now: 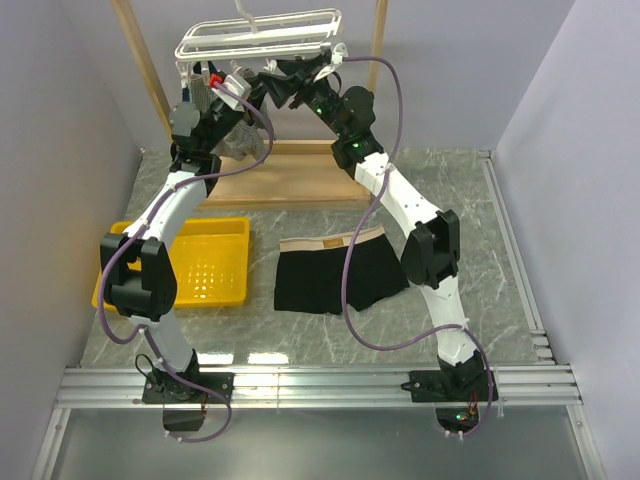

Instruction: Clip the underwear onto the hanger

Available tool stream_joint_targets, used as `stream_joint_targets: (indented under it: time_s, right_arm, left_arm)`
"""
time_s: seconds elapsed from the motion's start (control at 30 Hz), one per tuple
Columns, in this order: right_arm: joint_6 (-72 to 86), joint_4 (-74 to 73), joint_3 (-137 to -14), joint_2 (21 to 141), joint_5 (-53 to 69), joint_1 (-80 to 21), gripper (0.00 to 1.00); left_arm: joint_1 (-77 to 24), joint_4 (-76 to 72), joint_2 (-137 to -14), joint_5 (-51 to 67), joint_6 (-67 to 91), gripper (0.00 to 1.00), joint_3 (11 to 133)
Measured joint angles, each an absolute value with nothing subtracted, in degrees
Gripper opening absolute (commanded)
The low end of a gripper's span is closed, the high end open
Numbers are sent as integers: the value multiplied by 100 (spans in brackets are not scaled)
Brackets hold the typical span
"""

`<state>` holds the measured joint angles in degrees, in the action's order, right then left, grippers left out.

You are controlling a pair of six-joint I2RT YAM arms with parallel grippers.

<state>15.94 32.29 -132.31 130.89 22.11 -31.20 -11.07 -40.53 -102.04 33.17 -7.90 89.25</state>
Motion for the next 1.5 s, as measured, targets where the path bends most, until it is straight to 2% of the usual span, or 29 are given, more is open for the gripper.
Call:
stream_joint_targets:
  time_s: [0.53,0.63,0.67,0.7,0.77,0.87,0.9,0.97,1.0,1.1,1.3,1.5]
  right_arm:
    - [1354,3282,-13360,13150,2161,-3135,58]
    - [1347,3275,-13391,13152,2163,-3135,49]
    - [1341,3275,-13395,13152,2163,-3135,34]
    - [1304,3277,-13404,13152,2176,-3135,26]
    - [1286,3295,-13406,13152,2154,-3135,12]
    - [1302,3288,-13406,13152,2169,-3122,0]
    - [1299,3286,-13406,13152,2167,-3122,0]
    - [1304,3291,-13406,13152,2154,-3122,0]
    - [1317,3295,-13406,13152,2139,-3122,0]
    - [1326,3295,-13406,13152,2060,-3122,0]
    - [1406,3291,-13415,13152,1994,-3124,0]
    - [1448,3293,-13421,13150,1927,-3124,0]
  left_arm:
    - [-1109,-3999,-10204,3339,-832,0,8949]
    - [-1109,-3975,-10204,3341,-838,0,8967]
    - [-1109,-3964,-10204,3341,-838,0,8971]
    - [-1114,-3959,-10204,3343,-838,0,8980]
    - [-1114,-3931,-10204,3352,-836,0,8986]
    - [-1114,-3870,-10206,3361,-834,11,9004]
    - [-1114,-3852,-10208,3361,-836,23,9015]
    - [-1114,-3780,-10208,3358,-825,36,9056]
    - [-1116,-3730,-10208,3376,-836,45,9072]
    - [-1162,-3533,-10208,3479,-829,55,9076]
    - [-1035,-2998,-9802,3820,-674,59,8608]
    - [-749,-1531,-8882,4453,-617,55,8108]
